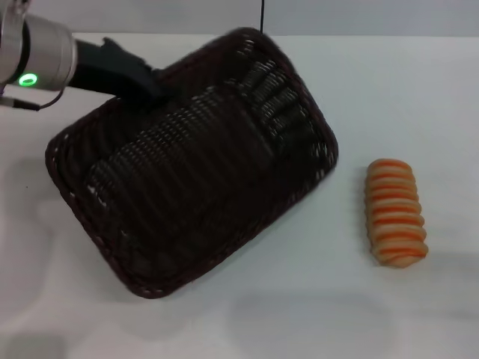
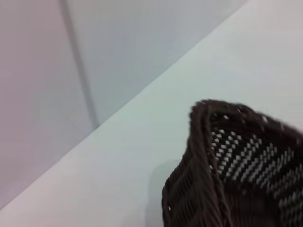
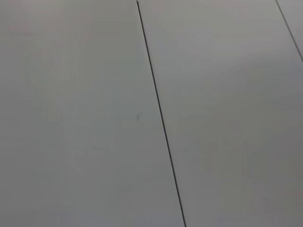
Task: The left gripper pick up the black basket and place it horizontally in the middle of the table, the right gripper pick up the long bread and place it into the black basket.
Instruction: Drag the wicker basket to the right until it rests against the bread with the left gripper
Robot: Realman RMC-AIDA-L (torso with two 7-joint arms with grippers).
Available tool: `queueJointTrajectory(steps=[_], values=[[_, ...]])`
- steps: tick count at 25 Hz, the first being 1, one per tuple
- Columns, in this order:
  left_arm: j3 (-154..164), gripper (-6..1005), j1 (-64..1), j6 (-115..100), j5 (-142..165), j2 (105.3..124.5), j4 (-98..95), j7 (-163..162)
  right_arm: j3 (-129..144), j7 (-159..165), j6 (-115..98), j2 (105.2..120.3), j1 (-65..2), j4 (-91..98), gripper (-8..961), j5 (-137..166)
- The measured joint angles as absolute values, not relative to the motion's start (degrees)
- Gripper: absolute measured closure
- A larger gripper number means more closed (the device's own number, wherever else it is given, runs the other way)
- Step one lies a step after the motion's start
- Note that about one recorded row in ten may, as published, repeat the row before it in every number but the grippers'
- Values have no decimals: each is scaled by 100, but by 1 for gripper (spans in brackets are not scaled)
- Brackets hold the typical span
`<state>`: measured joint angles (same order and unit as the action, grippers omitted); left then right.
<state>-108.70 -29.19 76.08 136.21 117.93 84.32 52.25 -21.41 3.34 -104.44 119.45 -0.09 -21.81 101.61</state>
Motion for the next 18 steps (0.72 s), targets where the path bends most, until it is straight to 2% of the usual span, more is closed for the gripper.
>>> queueJointTrajectory(steps=[6,14,18], values=[[-11555,783,-3795,8324,13310,11784,7509,5925,-2121,334,-10559,11945,9,-2192,123,10161],[-11572,792,-4447,9054,13241,11787,7003,6374,-2089,334,-10654,11945,9,-2231,123,10161],[-11573,791,-4518,9100,13237,11787,6934,6432,-2042,334,-10686,11948,-8,-2233,123,10160]])
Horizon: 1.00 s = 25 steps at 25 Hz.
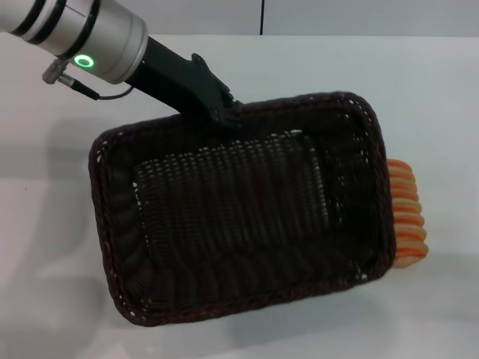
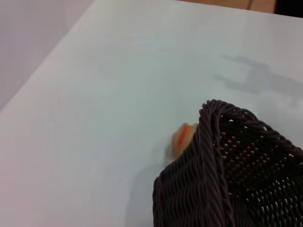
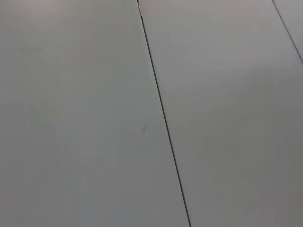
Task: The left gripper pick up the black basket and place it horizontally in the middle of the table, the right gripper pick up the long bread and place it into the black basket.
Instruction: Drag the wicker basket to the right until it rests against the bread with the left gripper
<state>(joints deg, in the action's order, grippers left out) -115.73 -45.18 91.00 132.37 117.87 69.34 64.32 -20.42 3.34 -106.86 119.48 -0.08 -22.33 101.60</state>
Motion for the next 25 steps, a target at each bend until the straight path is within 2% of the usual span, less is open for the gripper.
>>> queueJointTrajectory(steps=[6,25], values=[[-11597,786,-4921,9267,13223,11715,6379,6936,-2021,334,-10701,11946,-9,-2233,123,10159],[-11654,691,-5081,8719,13274,11696,6113,7284,-1957,334,-10714,11935,11,-2223,124,10160]])
